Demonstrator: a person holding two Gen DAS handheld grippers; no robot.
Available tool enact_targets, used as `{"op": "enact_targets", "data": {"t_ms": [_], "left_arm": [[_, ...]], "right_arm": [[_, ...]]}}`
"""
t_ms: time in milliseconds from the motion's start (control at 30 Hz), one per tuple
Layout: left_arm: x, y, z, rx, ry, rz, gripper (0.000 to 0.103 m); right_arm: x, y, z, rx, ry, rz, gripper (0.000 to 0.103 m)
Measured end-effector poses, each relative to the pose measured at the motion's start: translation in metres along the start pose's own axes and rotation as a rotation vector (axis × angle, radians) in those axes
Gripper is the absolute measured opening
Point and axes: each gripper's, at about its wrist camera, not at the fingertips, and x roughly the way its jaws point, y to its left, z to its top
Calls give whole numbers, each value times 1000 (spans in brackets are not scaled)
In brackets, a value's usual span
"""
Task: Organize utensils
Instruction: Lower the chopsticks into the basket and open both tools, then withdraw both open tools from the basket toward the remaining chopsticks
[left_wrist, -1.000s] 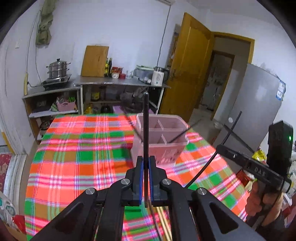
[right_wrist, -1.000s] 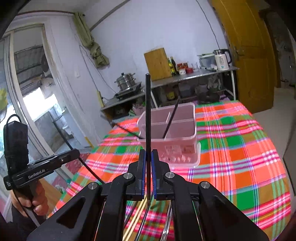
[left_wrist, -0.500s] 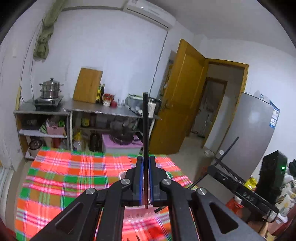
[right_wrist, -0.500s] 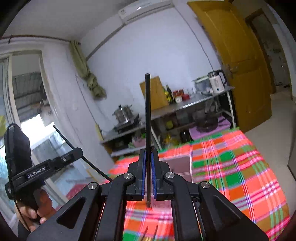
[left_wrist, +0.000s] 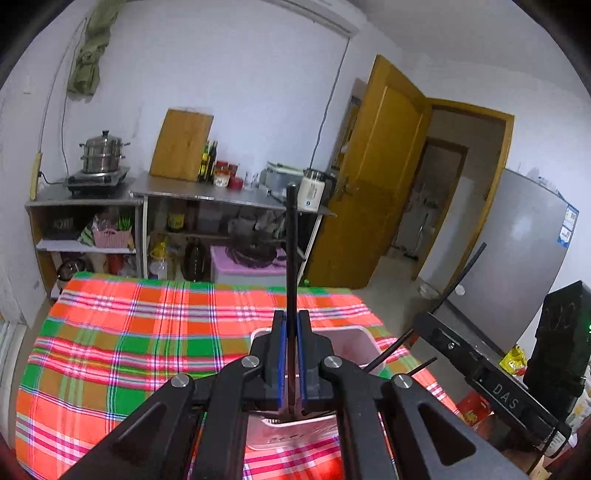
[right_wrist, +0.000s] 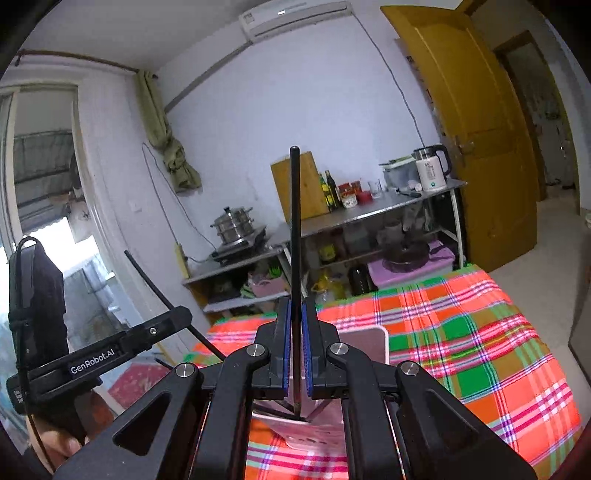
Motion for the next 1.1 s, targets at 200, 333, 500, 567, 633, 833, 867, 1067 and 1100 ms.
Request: {"op": "enact_targets", "data": {"t_ms": [200,333,500,567,633,833,867,1067,1100], "left_arm": [[11,9,-9,-8,36,14,5],[9,10,-10,-3,39,19,9],[-3,10,-8,1,11,15,12],[-12,11,-6,4,-11,18,12],[-23,11,-6,5,-37,16,12],[-67,9,-16,-4,-90,5,12],[-73,9,-19,-6,-92,4,12],[-100,7,-55,7,-65,9,12],[-104,6,-64,11,-57,7,12]], "right_arm": [[11,-2,-7,-11,49,-9,6],[15,-4,-9,-12,74,-15,7],[10,-1,-7,-22,63,-7,15],[4,1,-5,-26,53,0,16],[-3,1,-3,-27,43,4,16],[-34,4,-5,-44,17,9,16],[-37,3,-5,-47,18,7,16],[-72,6,-26,-73,27,5,16],[-77,5,-30,-72,34,11,16]]}}
